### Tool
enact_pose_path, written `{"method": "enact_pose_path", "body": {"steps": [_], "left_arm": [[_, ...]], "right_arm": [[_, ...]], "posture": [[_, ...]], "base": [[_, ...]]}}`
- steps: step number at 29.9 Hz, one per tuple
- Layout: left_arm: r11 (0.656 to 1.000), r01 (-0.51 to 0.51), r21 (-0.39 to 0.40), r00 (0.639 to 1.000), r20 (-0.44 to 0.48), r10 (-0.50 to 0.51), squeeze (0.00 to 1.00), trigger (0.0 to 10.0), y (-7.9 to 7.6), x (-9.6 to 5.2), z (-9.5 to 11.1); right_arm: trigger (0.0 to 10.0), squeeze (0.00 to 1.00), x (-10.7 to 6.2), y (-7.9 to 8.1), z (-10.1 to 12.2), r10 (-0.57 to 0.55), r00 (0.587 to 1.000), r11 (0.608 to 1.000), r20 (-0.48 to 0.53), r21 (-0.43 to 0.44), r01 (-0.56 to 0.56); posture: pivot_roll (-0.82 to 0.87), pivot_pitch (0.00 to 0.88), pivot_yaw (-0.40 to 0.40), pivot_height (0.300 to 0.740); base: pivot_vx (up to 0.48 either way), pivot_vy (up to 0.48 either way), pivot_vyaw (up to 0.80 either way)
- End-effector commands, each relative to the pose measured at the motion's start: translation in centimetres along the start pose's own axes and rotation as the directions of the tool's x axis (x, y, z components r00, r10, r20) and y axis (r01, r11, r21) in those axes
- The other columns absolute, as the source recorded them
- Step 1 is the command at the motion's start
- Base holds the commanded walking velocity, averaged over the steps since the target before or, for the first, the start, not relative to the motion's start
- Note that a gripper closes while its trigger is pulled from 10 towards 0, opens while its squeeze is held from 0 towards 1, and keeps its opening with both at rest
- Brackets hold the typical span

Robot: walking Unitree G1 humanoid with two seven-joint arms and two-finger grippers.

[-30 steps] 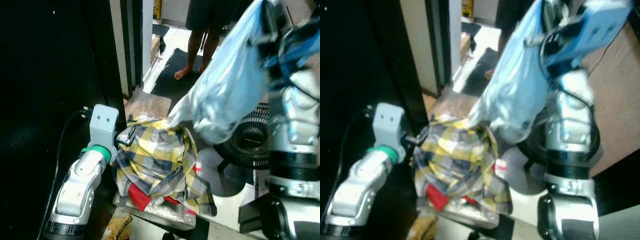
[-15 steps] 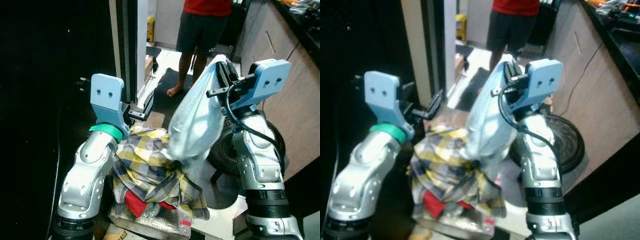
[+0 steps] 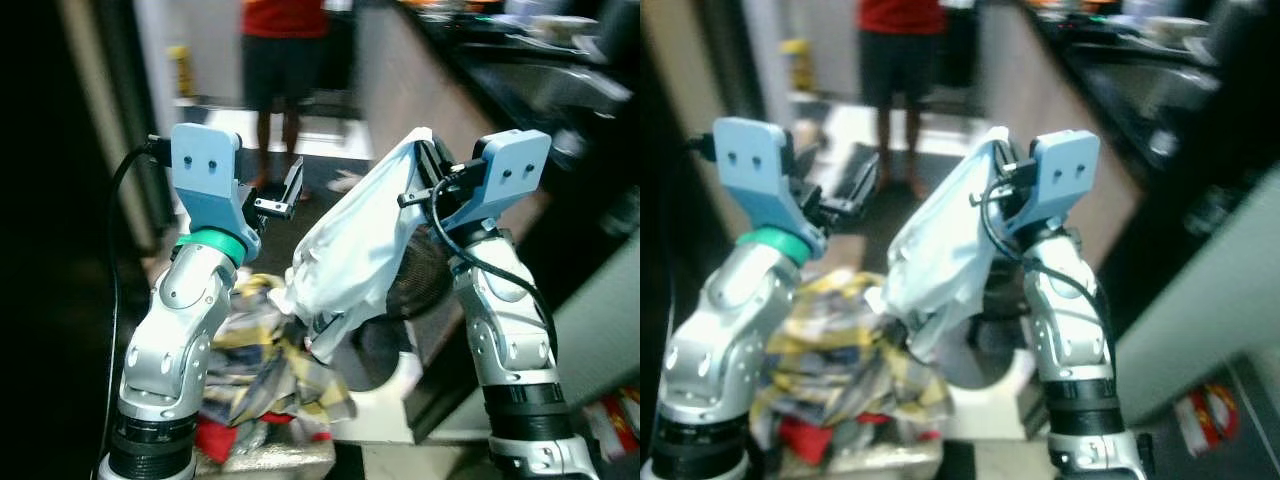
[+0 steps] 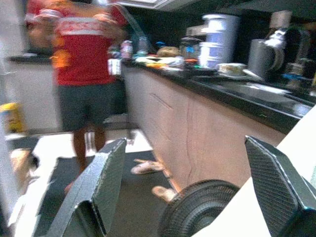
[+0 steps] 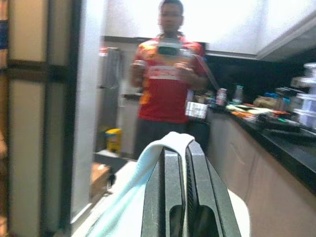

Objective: Clothes washing

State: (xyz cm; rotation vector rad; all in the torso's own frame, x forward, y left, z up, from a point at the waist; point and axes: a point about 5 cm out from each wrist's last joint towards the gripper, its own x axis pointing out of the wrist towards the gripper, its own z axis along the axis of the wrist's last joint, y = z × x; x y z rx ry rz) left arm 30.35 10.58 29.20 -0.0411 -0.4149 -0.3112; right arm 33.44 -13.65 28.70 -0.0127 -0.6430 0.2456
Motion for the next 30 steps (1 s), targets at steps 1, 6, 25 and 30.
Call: {"method": "enact_pose_path", "body": {"steps": [1,6,25,30], "left_arm": [[1.000,0.002,-0.009,1.000,0.001,-0.002,0.00,10.0,-0.08,-0.06,0.12],[1.000,-0.001,-0.006,1.000,-0.006,0.001,0.00,10.0,0.08,-0.06,0.13],[1.000,-0.020,0.008,0.999,-0.034,0.020,0.00,10.0,0.57,-0.16,-0.09],[1.000,-0.025,0.013,0.999,-0.040,0.025,0.00,10.0,0.70,-0.10,-0.17]], "right_arm": [[10.0,0.00,-0.04,-0.06,0.08,-0.011,1.000,1.000,0.006,0.004,0.011],[10.0,0.00,-0.06,0.01,-0.03,-0.018,1.000,1.000,0.002,0.011,0.018],[10.0,0.00,-0.16,0.14,-0.19,-0.030,1.000,0.999,-0.004,0.025,0.030],[10.0,0.00,-0.18,0.09,-0.22,-0.034,0.999,0.999,-0.005,0.027,0.034]], "posture": [[0.05,0.000,-0.013,0.740],[0.06,0.000,-0.008,0.740],[0.06,0.008,0.007,0.740],[0.06,0.009,0.006,0.740]], "base": [[0.000,0.000,-0.73],[0.000,0.000,-0.74],[0.000,0.000,-0.74],[0.000,0.000,-0.74]]}}
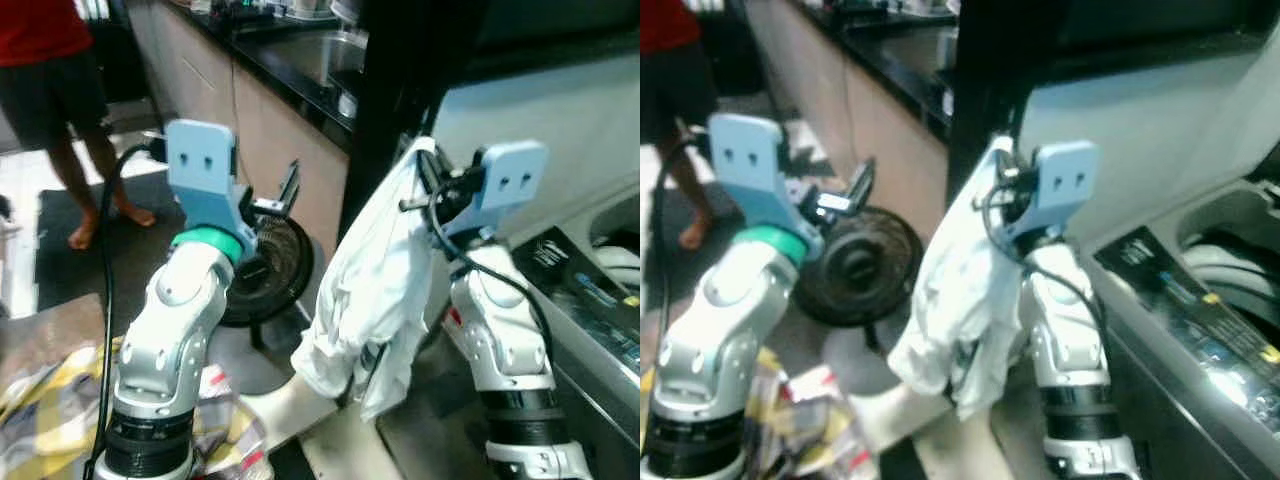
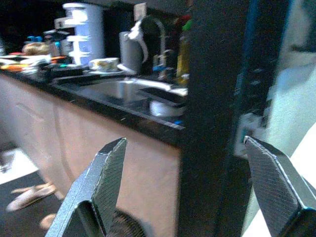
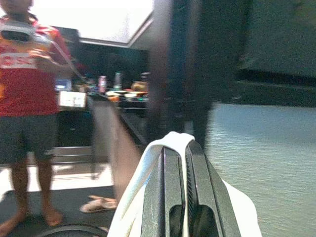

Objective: Clothes washing

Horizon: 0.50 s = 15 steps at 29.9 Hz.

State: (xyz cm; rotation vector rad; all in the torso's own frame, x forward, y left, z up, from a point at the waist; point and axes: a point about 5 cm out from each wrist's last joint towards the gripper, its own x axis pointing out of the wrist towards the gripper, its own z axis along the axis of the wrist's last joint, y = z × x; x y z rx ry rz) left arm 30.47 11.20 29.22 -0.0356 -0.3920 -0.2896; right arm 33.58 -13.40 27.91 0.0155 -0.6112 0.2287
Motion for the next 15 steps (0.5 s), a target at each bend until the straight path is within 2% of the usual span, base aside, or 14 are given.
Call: {"method": "enact_pose_path", "body": {"steps": [1,15], "left_arm": [[1.000,-0.004,0.006,1.000,-0.017,0.004,0.00,10.0,0.08,-0.03,-0.20],[1.000,-0.008,0.007,1.000,-0.024,0.008,0.00,10.0,0.11,-0.04,-0.23]], "right_arm": [[10.0,0.00,0.11,-0.17,0.52,-0.008,1.000,1.000,0.024,0.003,0.008],[10.0,0.00,0.11,-0.22,0.74,-0.013,0.999,1.000,0.030,0.008,0.012]], "posture": [[0.06,0.009,0.006,0.740],[0.06,0.016,0.009,0.740]], "base": [[0.000,0.000,-0.74],[0.000,0.000,-0.74]]}}
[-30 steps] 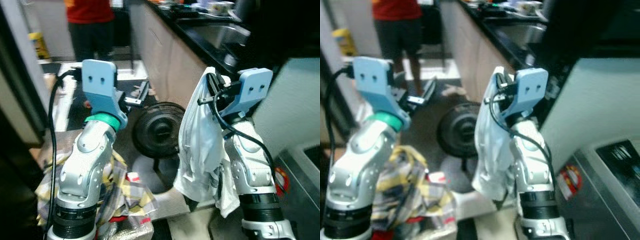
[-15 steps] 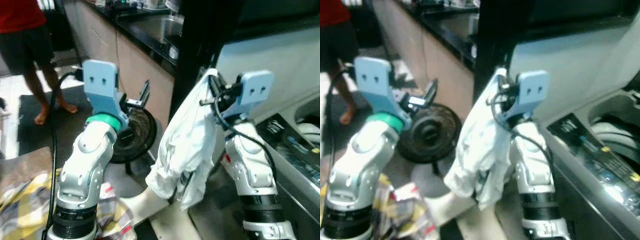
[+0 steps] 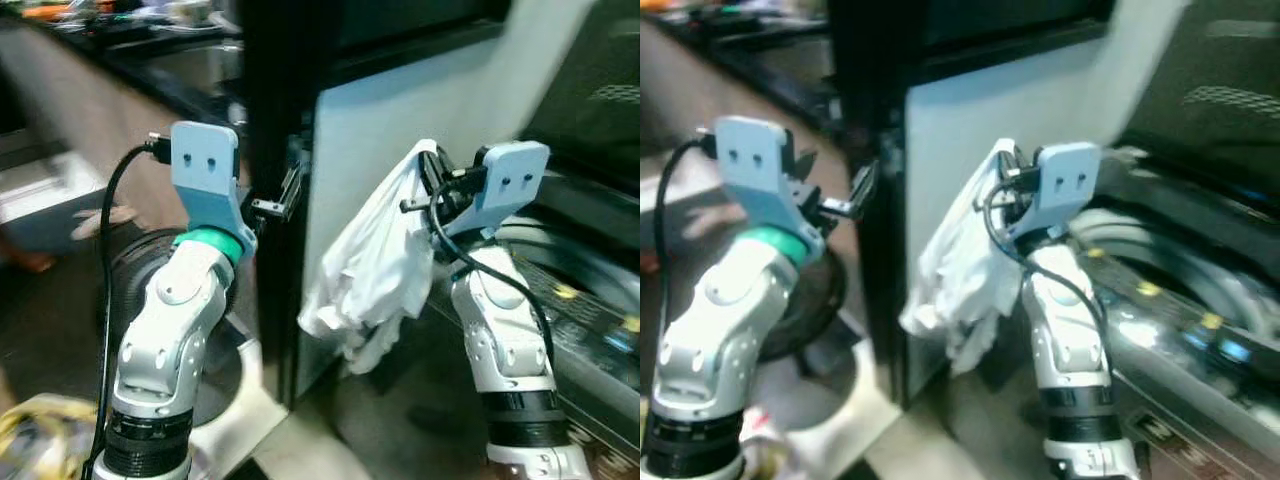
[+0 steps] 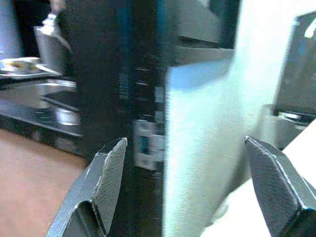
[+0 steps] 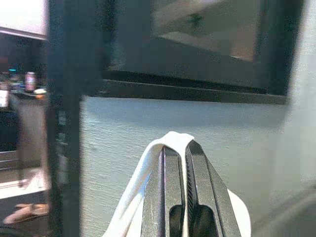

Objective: Clothes washing

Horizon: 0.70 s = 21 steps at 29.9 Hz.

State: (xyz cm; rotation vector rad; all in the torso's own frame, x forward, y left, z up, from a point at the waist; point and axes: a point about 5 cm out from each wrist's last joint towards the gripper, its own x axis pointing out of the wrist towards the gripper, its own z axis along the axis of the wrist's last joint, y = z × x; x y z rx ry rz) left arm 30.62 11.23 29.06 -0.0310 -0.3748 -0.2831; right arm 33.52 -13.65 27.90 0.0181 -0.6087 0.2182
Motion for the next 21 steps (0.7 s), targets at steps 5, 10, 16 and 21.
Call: {"method": "enact_pose_path", "body": {"steps": [5,10,16,21], "left_arm": [[1.000,-0.005,0.006,1.000,-0.005,0.005,0.00,10.0,0.14,-0.10,0.01],[1.000,-0.013,0.016,1.000,-0.005,0.014,0.00,10.0,0.35,-0.09,0.03],[0.999,-0.021,0.028,1.000,-0.007,0.021,0.00,10.0,0.47,-0.09,-0.03],[0.999,-0.027,0.026,1.000,-0.008,0.028,0.00,10.0,0.57,-0.07,-0.05]], "right_arm": [[10.0,0.00,0.34,0.02,0.94,-0.004,0.999,1.000,0.042,0.013,0.004],[10.0,0.00,0.64,-0.08,1.22,-0.018,0.998,0.999,0.055,0.035,0.016],[10.0,0.00,0.76,-0.20,1.22,-0.036,0.998,0.997,0.054,0.070,0.032],[10.0,0.00,0.82,-0.40,1.23,-0.057,0.997,0.994,0.050,0.100,0.052]], "posture": [[0.06,0.016,0.009,0.740],[0.07,0.017,0.007,0.740],[0.07,0.018,0.006,0.740],[0.07,0.017,0.006,0.740]], "base": [[0.000,0.000,-0.74],[0.000,0.000,-0.75],[0.000,0.000,-0.75],[0.000,0.000,-0.76]]}}
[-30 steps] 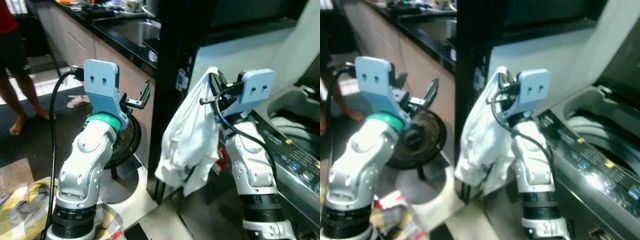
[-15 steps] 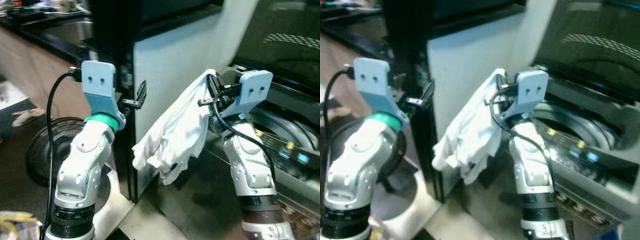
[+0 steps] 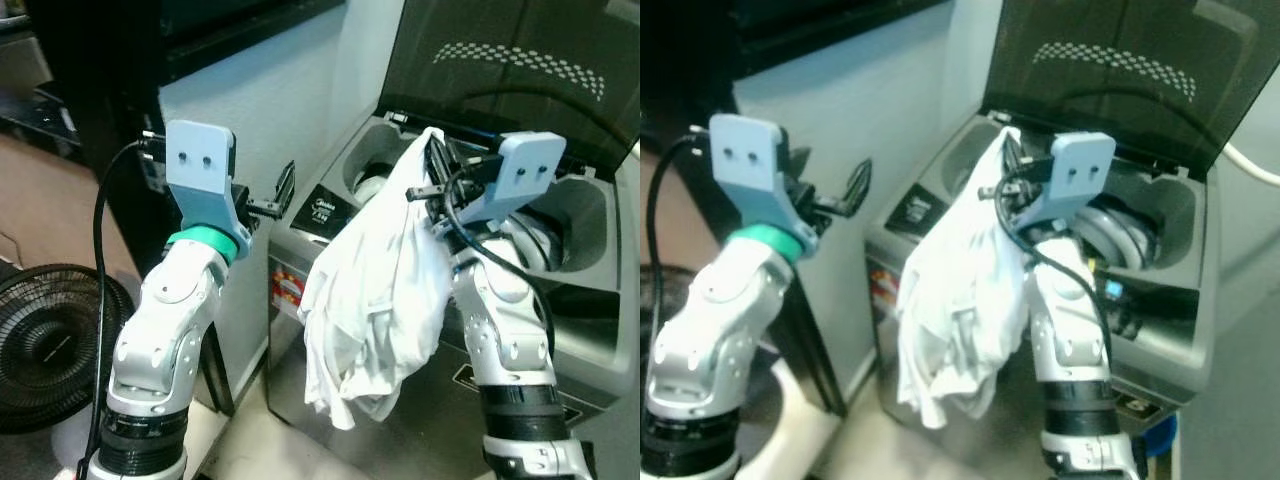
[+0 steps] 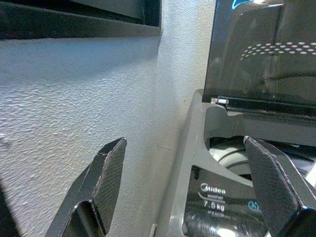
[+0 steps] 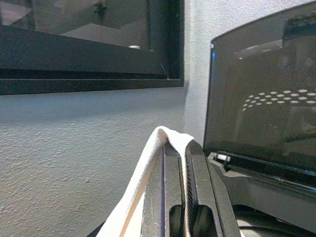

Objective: Clothes washing

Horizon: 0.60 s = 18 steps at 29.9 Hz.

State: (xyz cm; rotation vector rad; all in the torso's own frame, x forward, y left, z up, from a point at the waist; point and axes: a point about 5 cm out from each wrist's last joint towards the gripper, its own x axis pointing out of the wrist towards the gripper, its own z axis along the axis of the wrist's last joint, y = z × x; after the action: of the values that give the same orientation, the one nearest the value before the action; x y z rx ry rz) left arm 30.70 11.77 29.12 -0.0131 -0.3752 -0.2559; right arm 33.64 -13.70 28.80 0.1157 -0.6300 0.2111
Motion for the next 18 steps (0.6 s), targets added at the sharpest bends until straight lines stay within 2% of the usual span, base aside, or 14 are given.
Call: {"method": "enact_pose_path", "body": {"steps": [1,12,18], "left_arm": [[1.000,-0.005,0.003,1.000,-0.006,0.005,0.00,10.0,0.05,-0.02,-0.12],[1.000,-0.001,0.004,1.000,-0.009,0.001,0.00,10.0,0.03,0.00,-0.20],[1.000,0.001,0.005,1.000,-0.010,-0.001,0.00,10.0,0.02,-0.01,-0.24]], "right_arm": [[10.0,0.00,0.26,-0.25,0.59,-0.021,1.000,1.000,0.022,0.014,0.021],[10.0,0.00,0.22,-0.29,0.56,-0.024,0.999,1.000,0.025,0.002,0.024],[10.0,0.00,0.19,-0.39,0.42,-0.028,0.999,0.999,0.019,-0.017,0.028]], "posture": [[0.07,0.017,0.006,0.740],[0.07,0.014,0.009,0.740],[0.07,0.011,0.013,0.740]], "base": [[0.000,0.000,-0.76],[0.000,0.000,-0.75],[0.000,0.000,0.00]]}}
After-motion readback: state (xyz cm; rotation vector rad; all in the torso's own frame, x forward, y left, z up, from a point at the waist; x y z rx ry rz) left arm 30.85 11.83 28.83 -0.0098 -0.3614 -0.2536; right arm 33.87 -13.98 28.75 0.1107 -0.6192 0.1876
